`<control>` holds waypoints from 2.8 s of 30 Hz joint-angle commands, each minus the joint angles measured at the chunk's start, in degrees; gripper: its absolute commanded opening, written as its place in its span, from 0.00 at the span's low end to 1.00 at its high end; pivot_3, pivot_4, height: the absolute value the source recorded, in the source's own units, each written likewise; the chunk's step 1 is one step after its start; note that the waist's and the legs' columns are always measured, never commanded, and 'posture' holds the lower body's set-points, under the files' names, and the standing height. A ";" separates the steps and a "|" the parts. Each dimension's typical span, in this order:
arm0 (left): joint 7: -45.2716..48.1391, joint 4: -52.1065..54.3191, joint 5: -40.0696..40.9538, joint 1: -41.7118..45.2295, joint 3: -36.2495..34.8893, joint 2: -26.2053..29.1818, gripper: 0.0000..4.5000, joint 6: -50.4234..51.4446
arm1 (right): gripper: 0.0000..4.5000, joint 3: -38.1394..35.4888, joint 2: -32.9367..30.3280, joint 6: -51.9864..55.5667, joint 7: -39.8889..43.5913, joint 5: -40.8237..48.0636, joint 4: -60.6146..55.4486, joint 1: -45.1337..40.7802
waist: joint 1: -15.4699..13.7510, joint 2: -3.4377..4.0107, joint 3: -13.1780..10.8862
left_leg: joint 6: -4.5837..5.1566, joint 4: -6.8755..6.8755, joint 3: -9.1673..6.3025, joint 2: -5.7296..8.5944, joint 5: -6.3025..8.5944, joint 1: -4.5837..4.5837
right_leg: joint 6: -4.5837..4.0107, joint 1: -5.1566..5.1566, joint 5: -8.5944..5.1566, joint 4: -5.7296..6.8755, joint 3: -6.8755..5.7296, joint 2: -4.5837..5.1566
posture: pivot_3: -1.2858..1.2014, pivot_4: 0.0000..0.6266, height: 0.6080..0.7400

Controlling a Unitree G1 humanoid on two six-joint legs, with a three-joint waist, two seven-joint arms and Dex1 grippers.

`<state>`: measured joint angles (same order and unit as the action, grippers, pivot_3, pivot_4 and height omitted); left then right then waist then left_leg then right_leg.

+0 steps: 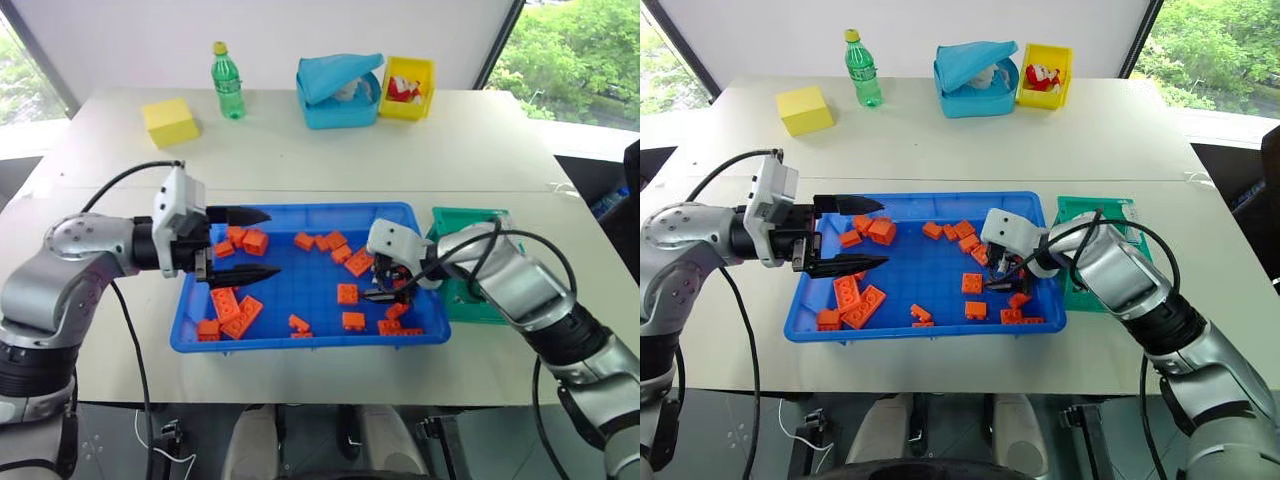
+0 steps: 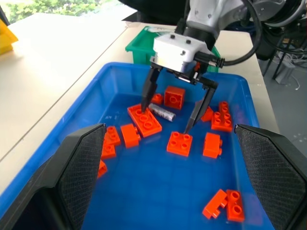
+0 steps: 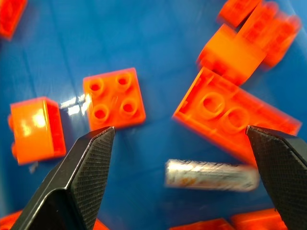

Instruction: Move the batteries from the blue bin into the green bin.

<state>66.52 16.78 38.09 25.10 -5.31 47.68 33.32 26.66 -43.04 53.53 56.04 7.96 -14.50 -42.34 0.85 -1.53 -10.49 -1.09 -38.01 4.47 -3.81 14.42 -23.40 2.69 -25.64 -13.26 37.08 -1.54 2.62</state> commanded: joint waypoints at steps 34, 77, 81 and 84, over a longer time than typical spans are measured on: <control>2.66 -2.54 -1.87 3.37 1.39 -1.41 1.00 -3.25 | 0.99 19.08 -0.23 16.55 9.92 -3.63 10.73 -20.14 | 0.17 0.06 -0.04 | 0.00 0.03 0.04 -0.02 0.00 -0.18 | 0.12 -0.28 0.08 0.08 0.01 -0.02 | 0.52 0.24 0.97; 8.40 -15.92 -4.90 9.55 2.48 0.27 1.00 -4.91 | 0.49 -39.01 -18.48 25.24 -2.88 16.43 -7.33 7.58 | -0.27 0.11 -0.07 | 0.03 0.01 0.03 0.00 0.01 -0.52 | 0.15 -0.63 0.10 0.09 0.03 -0.03 | 0.52 0.24 0.97; 9.30 -18.49 -6.00 11.82 3.16 0.10 1.00 -5.38 | 0.73 -41.96 -18.58 21.16 -3.82 16.59 -10.03 17.60 | -0.18 0.07 -0.04 | 0.03 0.01 0.00 0.01 0.01 -0.53 | 0.15 -0.59 0.09 0.08 0.02 -0.02 | 0.52 0.24 0.97; 9.37 -18.86 -6.30 12.50 3.32 -0.30 1.00 -5.38 | 0.99 -42.21 -17.61 14.55 -5.11 15.58 -10.37 21.78 | -0.06 0.08 -0.05 | 0.03 0.00 0.03 0.02 0.01 -0.54 | 0.16 -0.60 0.10 0.08 0.05 0.00 | 0.52 0.24 0.97</control>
<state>75.44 -2.67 31.88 36.30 -1.26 47.11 28.63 -13.08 -60.61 72.11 51.55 23.80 -23.07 -20.46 0.79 -1.45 -10.54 -1.06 -38.03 4.51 -3.79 14.43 -23.94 2.86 -26.24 -13.16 37.15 -1.49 2.62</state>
